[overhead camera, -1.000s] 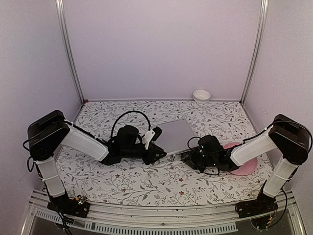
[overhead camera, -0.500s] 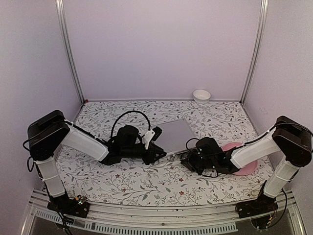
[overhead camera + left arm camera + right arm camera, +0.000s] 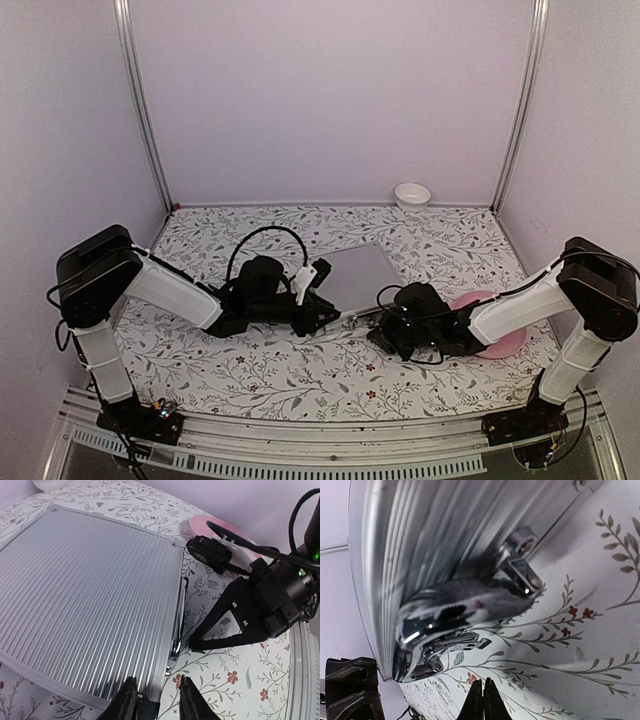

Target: Pack up texas hold em set

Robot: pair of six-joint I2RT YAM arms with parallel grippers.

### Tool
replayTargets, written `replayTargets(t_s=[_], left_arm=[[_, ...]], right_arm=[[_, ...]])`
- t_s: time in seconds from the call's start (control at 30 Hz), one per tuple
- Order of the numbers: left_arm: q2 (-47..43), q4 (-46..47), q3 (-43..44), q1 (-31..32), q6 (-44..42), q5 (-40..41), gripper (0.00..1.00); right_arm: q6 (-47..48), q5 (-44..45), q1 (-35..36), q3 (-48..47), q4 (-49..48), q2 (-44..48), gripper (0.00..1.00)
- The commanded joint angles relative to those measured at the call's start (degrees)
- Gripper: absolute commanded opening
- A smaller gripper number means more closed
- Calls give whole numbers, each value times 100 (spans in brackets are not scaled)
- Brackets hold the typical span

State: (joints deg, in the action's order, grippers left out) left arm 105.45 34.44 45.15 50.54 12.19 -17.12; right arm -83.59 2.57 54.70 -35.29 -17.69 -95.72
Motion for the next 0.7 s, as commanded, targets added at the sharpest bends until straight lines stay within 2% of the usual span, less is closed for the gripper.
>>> replayTargets(t_s=[0.0, 0.67], left_arm=[[-138, 10, -83, -60, -28, 15, 29], [-200, 13, -120, -88, -24, 8, 29]], right_arm=[[-72, 341, 22, -132, 48, -110, 3], [-726, 978, 23, -46, -12, -437, 2]])
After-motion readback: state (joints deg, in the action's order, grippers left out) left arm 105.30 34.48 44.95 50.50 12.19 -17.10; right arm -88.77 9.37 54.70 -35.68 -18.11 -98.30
